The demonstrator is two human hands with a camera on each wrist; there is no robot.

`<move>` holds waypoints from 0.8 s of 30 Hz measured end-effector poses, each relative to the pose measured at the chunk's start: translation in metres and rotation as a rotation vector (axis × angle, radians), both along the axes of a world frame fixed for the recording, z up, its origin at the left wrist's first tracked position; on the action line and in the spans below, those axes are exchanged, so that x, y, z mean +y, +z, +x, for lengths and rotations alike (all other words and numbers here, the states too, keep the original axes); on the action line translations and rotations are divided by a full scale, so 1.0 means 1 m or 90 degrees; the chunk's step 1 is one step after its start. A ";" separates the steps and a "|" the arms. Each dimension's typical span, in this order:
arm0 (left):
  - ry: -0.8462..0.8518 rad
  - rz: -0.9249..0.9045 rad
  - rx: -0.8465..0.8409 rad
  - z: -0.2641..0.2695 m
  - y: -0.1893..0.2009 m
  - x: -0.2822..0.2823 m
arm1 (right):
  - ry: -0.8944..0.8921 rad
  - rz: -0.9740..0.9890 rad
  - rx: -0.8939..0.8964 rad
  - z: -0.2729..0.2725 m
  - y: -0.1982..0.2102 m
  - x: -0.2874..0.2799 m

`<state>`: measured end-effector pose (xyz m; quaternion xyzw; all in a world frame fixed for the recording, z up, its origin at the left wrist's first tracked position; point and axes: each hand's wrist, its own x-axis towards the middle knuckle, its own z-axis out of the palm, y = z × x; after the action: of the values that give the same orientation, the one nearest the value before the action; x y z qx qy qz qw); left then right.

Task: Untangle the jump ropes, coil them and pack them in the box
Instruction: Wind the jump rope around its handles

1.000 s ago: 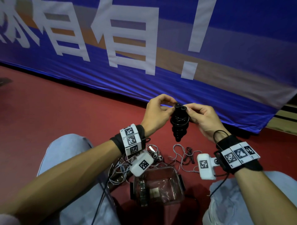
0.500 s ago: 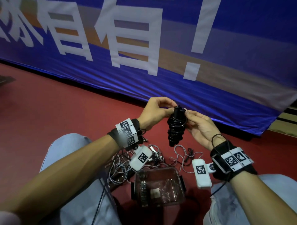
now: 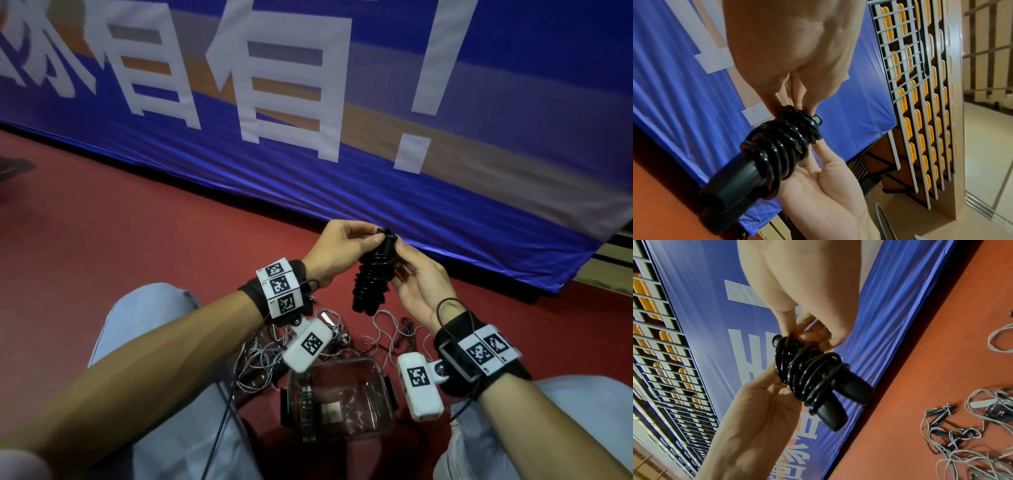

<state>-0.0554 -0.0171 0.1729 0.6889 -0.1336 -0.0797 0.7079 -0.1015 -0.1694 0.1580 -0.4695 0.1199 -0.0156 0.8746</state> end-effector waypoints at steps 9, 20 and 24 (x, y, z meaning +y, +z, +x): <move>-0.010 -0.005 0.036 0.009 -0.003 0.007 | 0.074 -0.063 -0.049 -0.006 0.007 0.000; -0.117 0.051 0.015 -0.001 -0.002 0.008 | 0.088 -0.076 0.049 -0.002 0.008 -0.012; -0.115 0.084 0.018 -0.004 -0.007 0.007 | 0.109 -0.064 0.128 -0.001 0.011 -0.019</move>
<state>-0.0597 -0.0106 0.1658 0.7182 -0.1798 -0.1613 0.6526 -0.1024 -0.1880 0.1690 -0.5206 0.1656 0.0999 0.8316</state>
